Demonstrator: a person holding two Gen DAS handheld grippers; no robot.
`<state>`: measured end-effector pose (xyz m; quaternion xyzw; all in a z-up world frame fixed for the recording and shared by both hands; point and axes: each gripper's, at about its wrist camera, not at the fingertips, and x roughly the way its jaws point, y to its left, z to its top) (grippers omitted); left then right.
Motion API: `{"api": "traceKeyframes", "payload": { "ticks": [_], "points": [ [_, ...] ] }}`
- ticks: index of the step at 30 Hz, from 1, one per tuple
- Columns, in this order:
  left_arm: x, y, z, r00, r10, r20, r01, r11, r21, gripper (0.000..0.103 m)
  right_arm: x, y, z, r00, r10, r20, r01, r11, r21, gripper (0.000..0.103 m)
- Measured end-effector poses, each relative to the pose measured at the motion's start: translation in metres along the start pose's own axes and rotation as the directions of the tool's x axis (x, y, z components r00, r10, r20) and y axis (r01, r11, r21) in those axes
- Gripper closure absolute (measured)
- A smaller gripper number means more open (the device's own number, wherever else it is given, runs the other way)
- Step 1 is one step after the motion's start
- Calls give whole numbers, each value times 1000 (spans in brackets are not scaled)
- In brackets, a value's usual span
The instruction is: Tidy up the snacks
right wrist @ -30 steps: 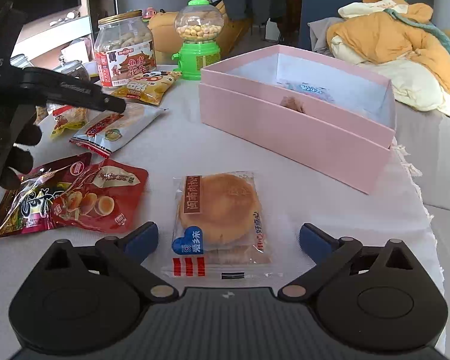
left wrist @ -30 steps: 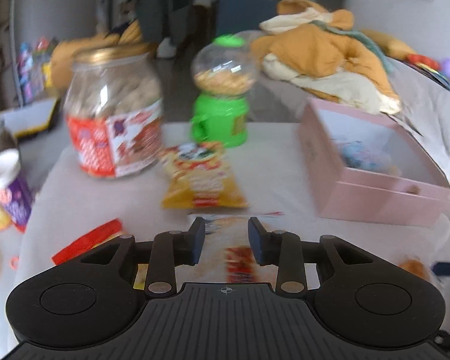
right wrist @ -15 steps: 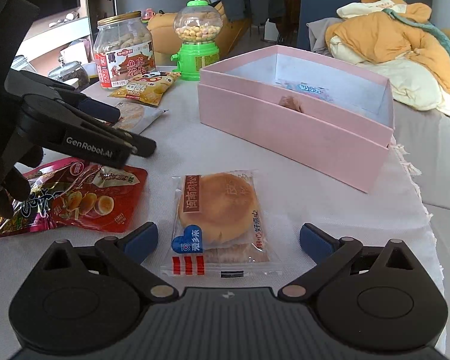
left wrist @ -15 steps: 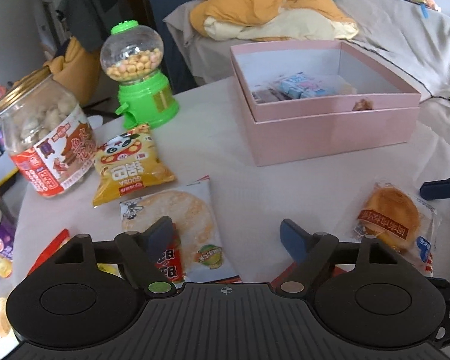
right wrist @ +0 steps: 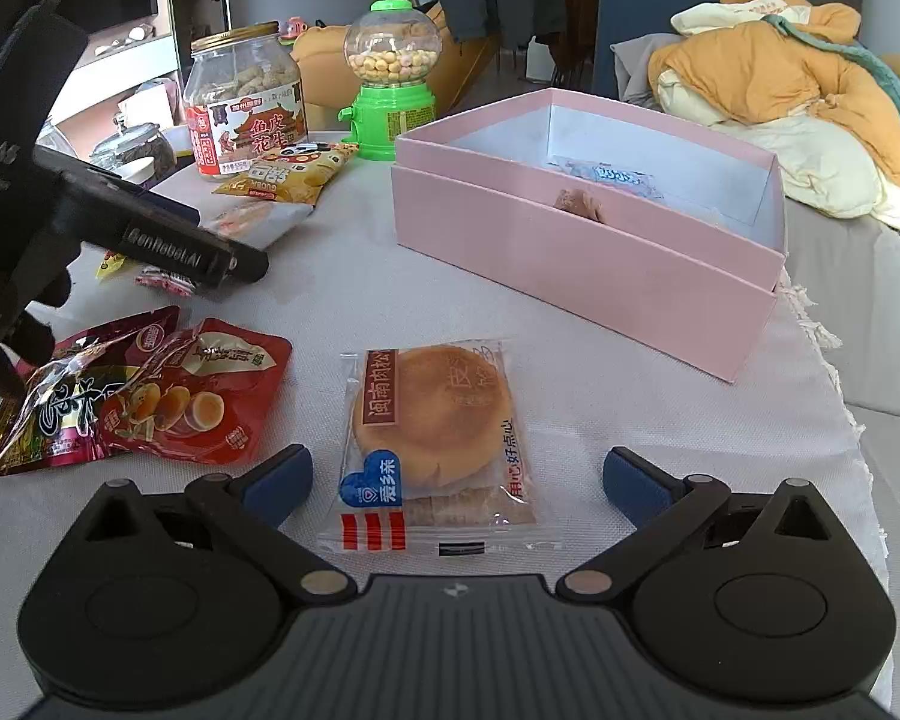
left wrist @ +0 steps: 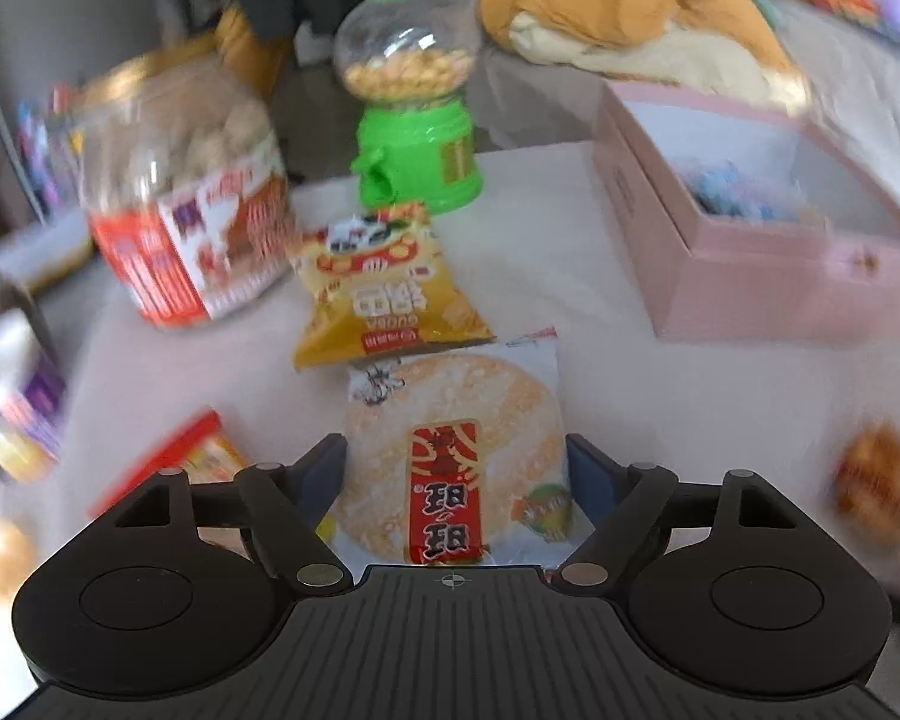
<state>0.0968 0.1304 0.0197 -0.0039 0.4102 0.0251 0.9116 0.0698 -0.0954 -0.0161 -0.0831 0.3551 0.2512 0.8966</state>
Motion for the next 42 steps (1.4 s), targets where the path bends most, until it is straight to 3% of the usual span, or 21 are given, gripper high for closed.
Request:
{"api": "traceKeyframes", "payload": {
  "ticks": [2,6,8,9,12,14,18,24,30,32,37,40,41,42],
  "points": [
    [4,6,3,999,-31,16,32,998,-50,12,0,-1,0,1000,2,-1,-2,1000,1,0],
    [10,-5,8,1000,-9,-5,9,1000,-15,8,-1,-1,-1,1000,7,1,-7,1000,2,0],
    [8,-9,6,1000,-8,1,8,1000,13,13,-2,-2,-1,1000,14,1,-14,1000,5,0],
    [3,-10,3,1000,-18,11,18,1000,18,21,-3,-3,-1,1000,21,2,-21,1000,9,0],
    [-9,-12,-7,997,-72,12,72,997,10,21,-3,-5,0,1000,28,-3,-28,1000,12,0],
    [-16,-17,-14,995,-96,9,96,995,26,21,-3,-3,1,1000,10,-1,-10,1000,9,7],
    [-34,-29,-26,993,-119,24,117,990,76,22,-12,-2,3,1000,-6,-2,6,1000,13,41],
    [-75,-39,-25,975,-201,99,193,978,80,22,-37,-2,11,999,-9,-34,9,1000,9,44],
    [-110,-61,12,937,-280,210,260,958,118,22,-72,-16,23,1000,-14,-1,14,999,51,46],
    [-113,-74,32,919,-309,243,284,950,132,22,-84,-20,28,999,-26,26,24,998,51,64],
    [-88,-107,87,886,-360,291,341,933,117,21,-103,-31,37,997,-29,73,25,998,55,66],
    [-53,-114,111,860,-406,310,424,906,10,21,-103,-35,36,996,-14,85,9,999,51,66],
    [-38,-116,116,861,-415,294,440,898,-20,21,-99,-35,34,997,-14,82,10,999,43,66],
    [-17,-123,121,879,-412,240,432,901,-34,21,-95,-35,32,997,-16,78,14,999,34,66]
  ]
}}
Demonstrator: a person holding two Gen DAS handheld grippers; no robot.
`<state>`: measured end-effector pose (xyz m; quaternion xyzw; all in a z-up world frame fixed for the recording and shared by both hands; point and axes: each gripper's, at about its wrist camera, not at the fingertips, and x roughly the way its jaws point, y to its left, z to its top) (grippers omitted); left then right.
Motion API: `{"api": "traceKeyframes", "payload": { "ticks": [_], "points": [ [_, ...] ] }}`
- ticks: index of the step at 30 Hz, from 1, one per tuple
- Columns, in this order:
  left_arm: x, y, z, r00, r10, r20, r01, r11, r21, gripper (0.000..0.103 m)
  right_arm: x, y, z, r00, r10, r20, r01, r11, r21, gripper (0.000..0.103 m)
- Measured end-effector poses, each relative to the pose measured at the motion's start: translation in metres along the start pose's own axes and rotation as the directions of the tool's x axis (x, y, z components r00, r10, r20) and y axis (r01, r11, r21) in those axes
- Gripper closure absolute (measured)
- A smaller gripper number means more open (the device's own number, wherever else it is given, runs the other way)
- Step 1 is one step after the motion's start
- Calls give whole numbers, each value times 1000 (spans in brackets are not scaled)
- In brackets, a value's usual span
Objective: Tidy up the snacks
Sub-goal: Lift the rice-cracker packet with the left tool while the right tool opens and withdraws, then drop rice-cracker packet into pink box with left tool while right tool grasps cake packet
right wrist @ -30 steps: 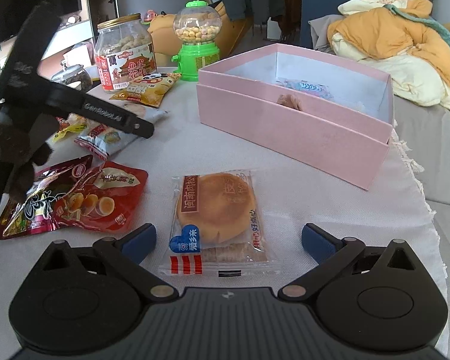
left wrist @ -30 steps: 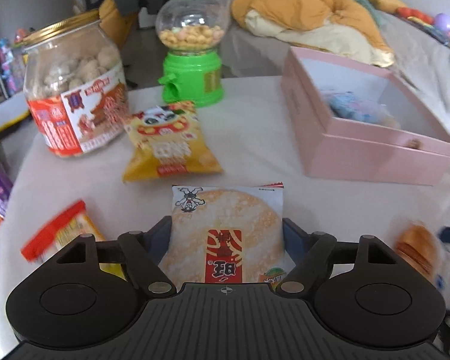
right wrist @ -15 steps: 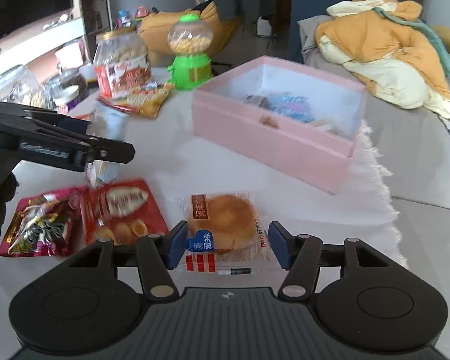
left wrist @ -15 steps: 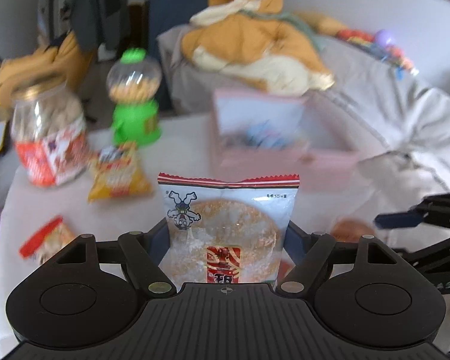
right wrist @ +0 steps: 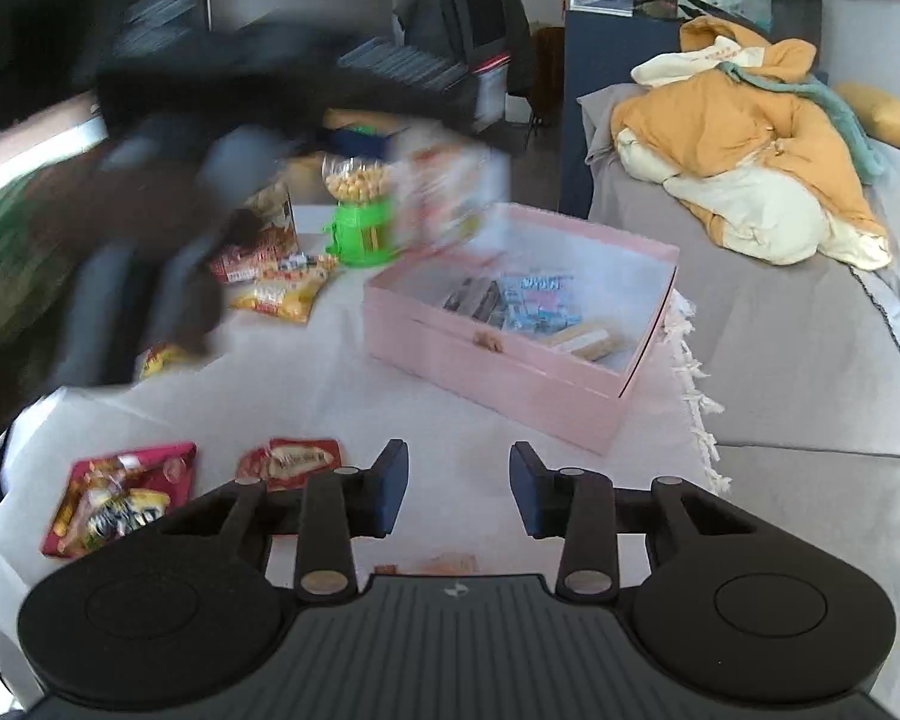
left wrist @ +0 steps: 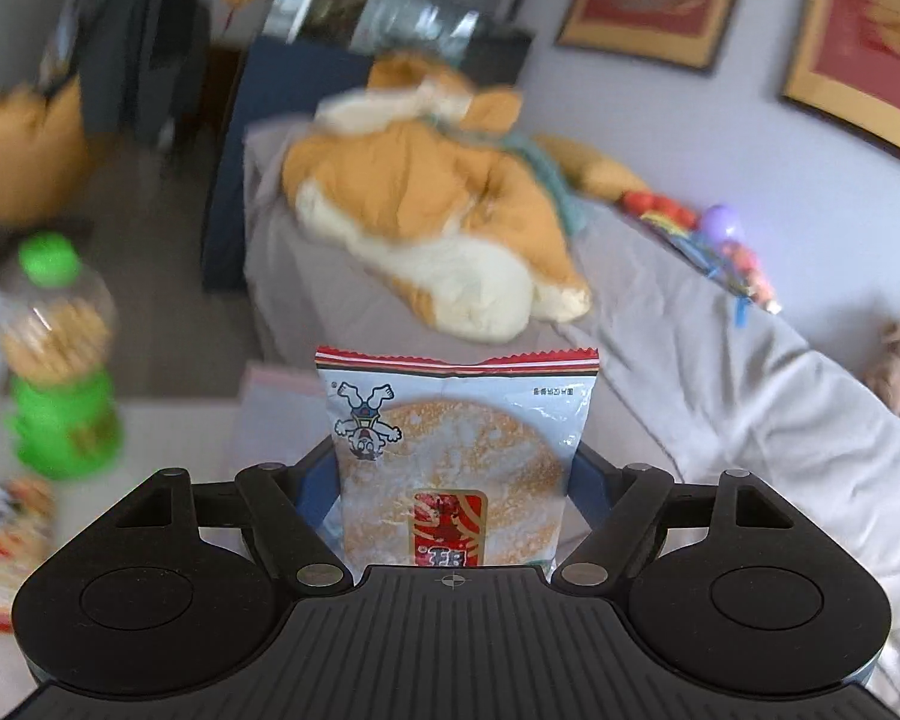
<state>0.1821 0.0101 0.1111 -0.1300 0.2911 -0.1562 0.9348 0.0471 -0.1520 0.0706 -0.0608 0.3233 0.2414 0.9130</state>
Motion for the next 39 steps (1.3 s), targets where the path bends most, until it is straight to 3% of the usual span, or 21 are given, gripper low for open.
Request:
{"api": "traceKeyframes", "payload": {
  "ticks": [2,4,5,7,9,12,15,19,22,24,26,27,30,32,34,36,37,39],
  "points": [
    [34,-2,-8,990,89,-108,-82,994,68,21,11,2,-8,1000,-16,-13,15,1000,-21,66],
    [53,-5,-19,978,177,-114,-160,976,148,21,20,4,-17,999,-20,-28,19,999,-35,65],
    [56,-5,-23,978,185,-92,-170,974,151,21,24,4,-21,999,-16,-35,15,999,-37,64],
    [56,1,-25,980,185,-67,-175,976,130,22,27,0,-27,999,-8,-47,6,1000,-30,42],
    [57,8,-27,984,143,-109,-132,986,104,22,27,-8,-34,999,2,-36,-2,1000,-6,27],
    [55,17,-29,986,68,-152,-57,995,78,21,26,-20,-41,999,6,-31,-5,999,37,25],
    [44,21,-29,993,71,-92,-64,995,80,22,33,-30,-41,998,30,-51,-25,995,92,24],
    [31,26,-28,999,5,-42,-3,999,51,22,53,-35,-38,990,94,-102,-79,986,145,24],
    [37,21,-28,993,40,-113,-25,990,137,21,64,-28,-36,986,102,-133,-84,987,135,23],
    [40,15,-31,983,119,-141,-87,972,217,22,65,-18,-37,986,87,-139,-75,993,89,23],
    [47,13,-34,966,144,-213,-83,959,271,22,60,-12,-41,983,107,-146,-99,993,60,22],
    [52,13,-35,958,127,-257,-55,961,271,22,57,-11,-44,982,114,-150,-107,993,52,22],
    [48,21,-30,964,98,-247,-45,976,211,22,46,-6,-54,981,109,-158,-108,994,15,22],
    [33,30,-26,983,77,-169,-54,989,138,23,38,-1,-59,982,91,-164,-96,995,-23,26],
    [16,39,-19,993,61,-96,-55,996,68,23,29,6,-64,983,72,-167,-85,994,-72,49],
    [-1,47,-14,999,24,-43,-23,1000,13,23,24,6,-62,982,67,-174,-82,994,-76,57],
    [-8,48,-12,1000,0,-30,0,1000,5,23,22,4,-61,982,72,-174,-85,994,-65,67],
    [-18,47,-10,999,-32,-38,33,999,30,23,20,0,-56,983,74,-167,-85,994,-63,68]
  ]
}}
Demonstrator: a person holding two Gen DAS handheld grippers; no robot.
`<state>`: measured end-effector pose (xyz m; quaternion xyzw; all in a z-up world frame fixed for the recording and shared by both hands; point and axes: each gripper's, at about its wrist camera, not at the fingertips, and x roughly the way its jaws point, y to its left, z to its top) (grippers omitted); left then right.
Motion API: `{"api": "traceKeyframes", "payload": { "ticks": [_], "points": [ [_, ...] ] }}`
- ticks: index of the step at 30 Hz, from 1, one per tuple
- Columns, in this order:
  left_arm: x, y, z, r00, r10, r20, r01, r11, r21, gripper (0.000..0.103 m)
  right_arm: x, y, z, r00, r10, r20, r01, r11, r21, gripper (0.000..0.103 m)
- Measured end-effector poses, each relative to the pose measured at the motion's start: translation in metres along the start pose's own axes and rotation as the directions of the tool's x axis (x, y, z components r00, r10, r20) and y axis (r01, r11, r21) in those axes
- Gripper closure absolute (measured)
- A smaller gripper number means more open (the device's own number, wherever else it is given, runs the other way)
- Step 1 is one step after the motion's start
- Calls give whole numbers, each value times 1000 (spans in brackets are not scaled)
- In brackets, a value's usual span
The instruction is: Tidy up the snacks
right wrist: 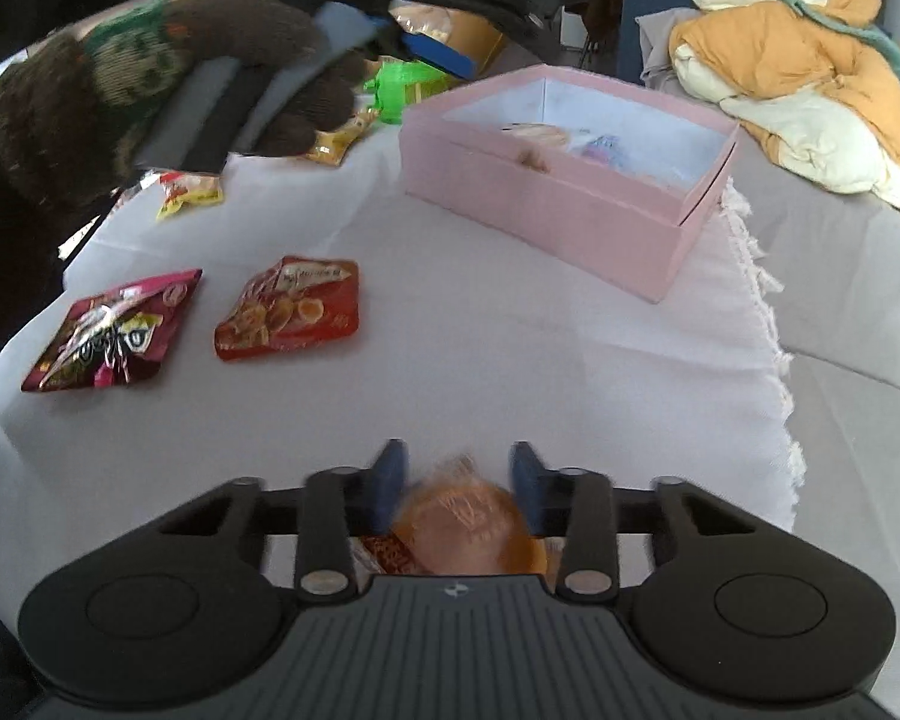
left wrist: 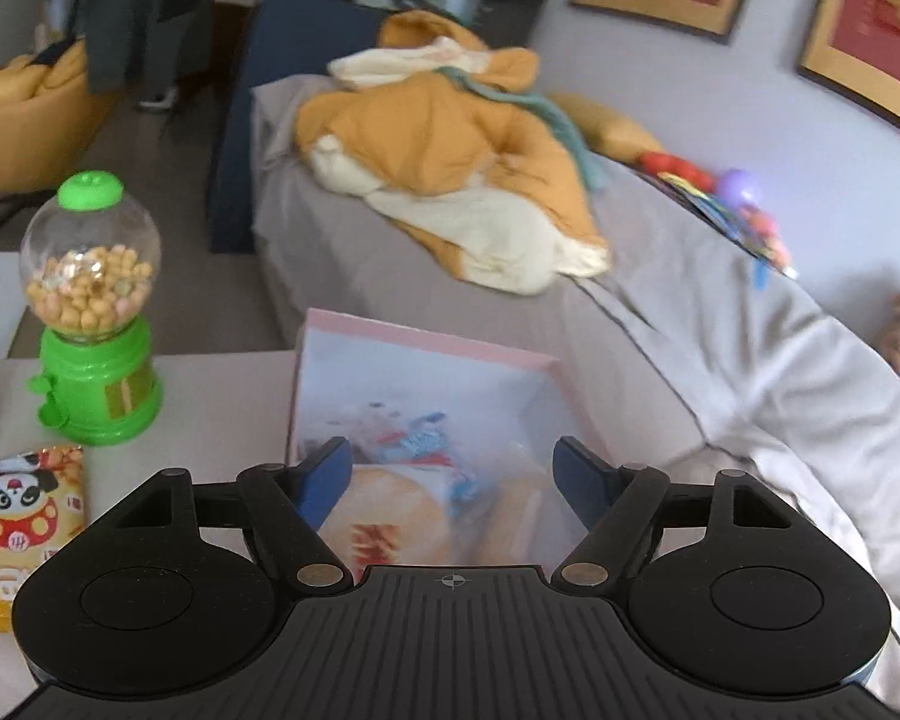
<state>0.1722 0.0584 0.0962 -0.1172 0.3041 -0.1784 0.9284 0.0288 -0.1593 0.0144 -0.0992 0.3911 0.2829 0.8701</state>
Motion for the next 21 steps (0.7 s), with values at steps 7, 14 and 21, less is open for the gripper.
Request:
{"api": "traceKeyframes", "payload": {
  "ticks": [7,14,21],
  "points": [
    [-42,-10,-30,996,78,53,-82,994,69,23,-17,-8,-3,995,98,-26,-98,995,-28,18],
    [-98,23,-78,986,154,60,-154,988,-16,23,-14,-4,-22,996,15,-86,-22,996,-85,48],
    [-164,106,-99,904,413,114,-372,889,-268,23,-32,-11,48,997,40,61,-38,999,-34,48]
  ]
}}
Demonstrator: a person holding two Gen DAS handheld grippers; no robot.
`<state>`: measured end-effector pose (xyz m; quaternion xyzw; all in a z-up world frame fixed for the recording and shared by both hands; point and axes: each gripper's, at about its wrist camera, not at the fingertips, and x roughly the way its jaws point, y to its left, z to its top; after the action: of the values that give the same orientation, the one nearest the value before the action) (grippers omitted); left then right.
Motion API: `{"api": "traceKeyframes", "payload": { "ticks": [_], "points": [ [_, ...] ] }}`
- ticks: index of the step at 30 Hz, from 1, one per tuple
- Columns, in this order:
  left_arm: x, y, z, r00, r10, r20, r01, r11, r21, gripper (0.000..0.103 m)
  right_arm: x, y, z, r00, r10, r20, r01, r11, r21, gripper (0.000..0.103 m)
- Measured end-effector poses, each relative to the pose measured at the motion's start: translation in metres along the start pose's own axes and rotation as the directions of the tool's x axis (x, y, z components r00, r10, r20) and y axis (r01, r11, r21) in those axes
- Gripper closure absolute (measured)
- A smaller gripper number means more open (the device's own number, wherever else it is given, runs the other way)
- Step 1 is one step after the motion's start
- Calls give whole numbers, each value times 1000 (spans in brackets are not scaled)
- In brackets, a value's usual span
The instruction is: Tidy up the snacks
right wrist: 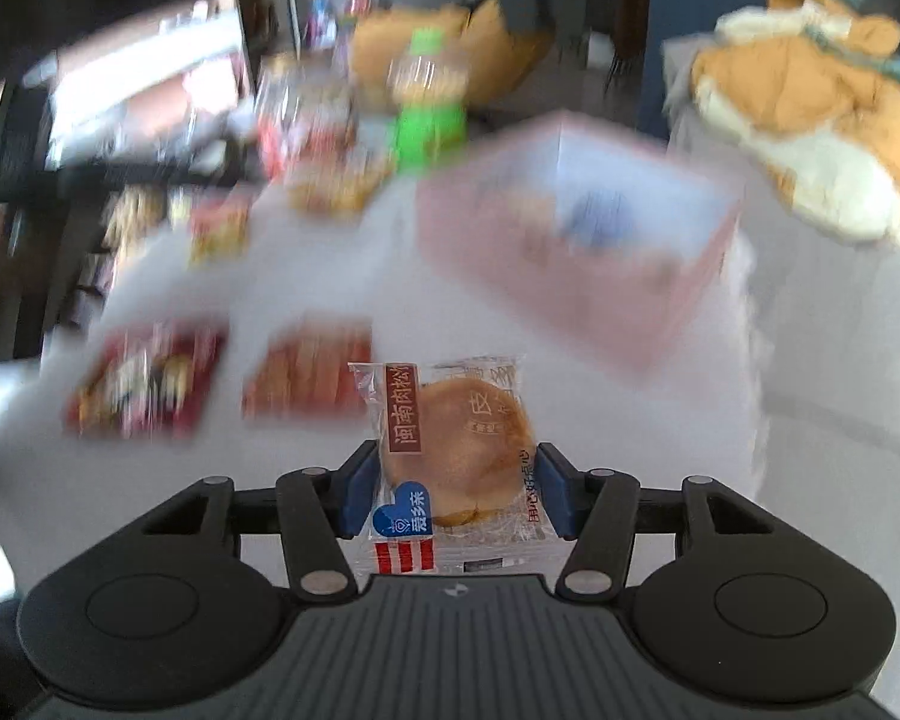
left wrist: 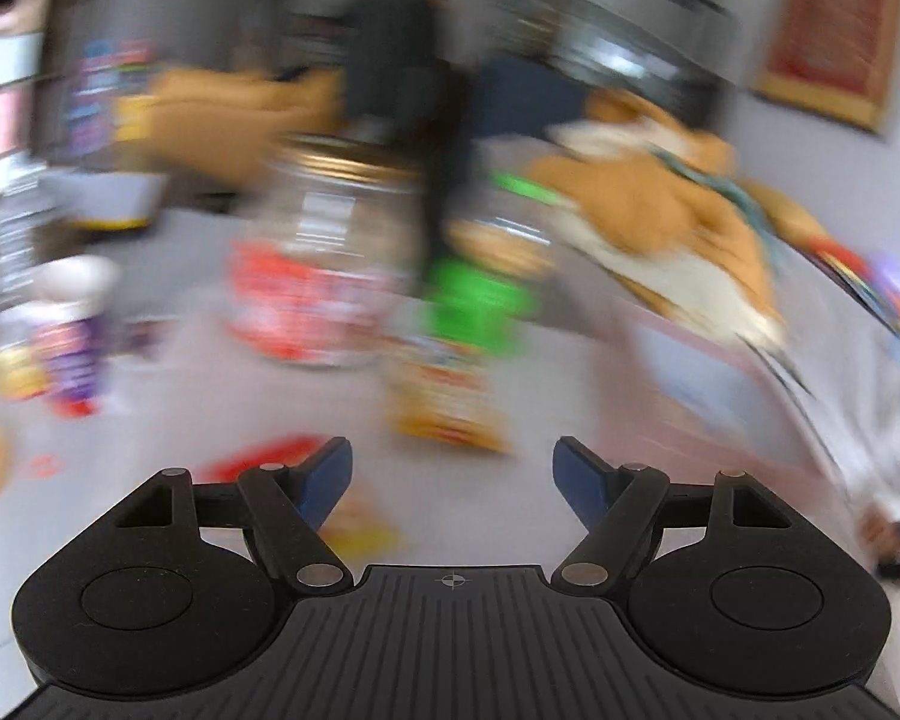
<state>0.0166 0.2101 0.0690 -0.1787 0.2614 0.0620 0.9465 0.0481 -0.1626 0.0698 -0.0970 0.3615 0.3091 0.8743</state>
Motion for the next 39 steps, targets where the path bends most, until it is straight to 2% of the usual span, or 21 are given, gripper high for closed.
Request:
{"api": "traceKeyframes", "payload": {
  "ticks": [3,5,7,9,10,13,15,17,20,22,24,27,30,34,38,39],
  "points": [
    [-2,37,7,998,70,3,-70,995,-75,23,3,-13,56,992,-80,94,77,996,37,48],
    [2,51,7,995,96,-21,-97,991,-89,23,17,-25,94,979,-156,135,145,985,91,44],
    [7,58,3,992,111,-54,-115,989,-92,23,37,-35,123,961,-228,156,208,969,136,20],
    [16,65,-4,990,103,-95,-113,989,-98,23,55,-37,136,960,-245,138,224,963,148,19],
    [20,67,-8,990,95,-106,-106,989,-101,23,63,-33,137,966,-230,115,213,966,147,19],
    [30,63,-14,991,85,-103,-94,992,-87,23,75,-13,122,993,-98,64,89,987,132,19],
    [39,53,-13,993,62,-104,-70,995,-69,23,84,6,107,1000,1,17,-3,992,130,19],
    [47,42,-16,993,40,-115,-45,998,-34,22,96,28,87,995,88,-41,-82,987,135,19],
    [59,11,-21,988,61,-140,-44,992,117,22,117,54,63,981,151,-125,-135,983,126,19],
    [61,-7,-28,987,54,-152,-24,981,194,22,126,71,47,977,134,-163,-124,990,71,19],
    [61,-19,-34,987,44,-153,-7,973,230,22,118,87,29,992,47,-120,-52,998,-36,21],
    [69,-27,-32,987,73,-143,-44,979,197,22,103,92,11,997,-1,-83,-7,996,-90,24],
    [81,-32,-24,985,95,-141,-76,988,136,22,92,82,3,997,-27,-75,21,997,-78,24],
    [95,-43,-20,981,135,-139,-111,980,166,21,82,58,-11,993,-116,-32,115,993,-36,24],
    [90,-46,-27,986,107,-129,-83,979,184,24,76,31,-25,993,-122,-3,122,991,60,23],
    [86,-46,-29,987,94,-131,-69,980,187,28,74,25,-30,993,-116,14,114,990,76,22]
  ]
}}
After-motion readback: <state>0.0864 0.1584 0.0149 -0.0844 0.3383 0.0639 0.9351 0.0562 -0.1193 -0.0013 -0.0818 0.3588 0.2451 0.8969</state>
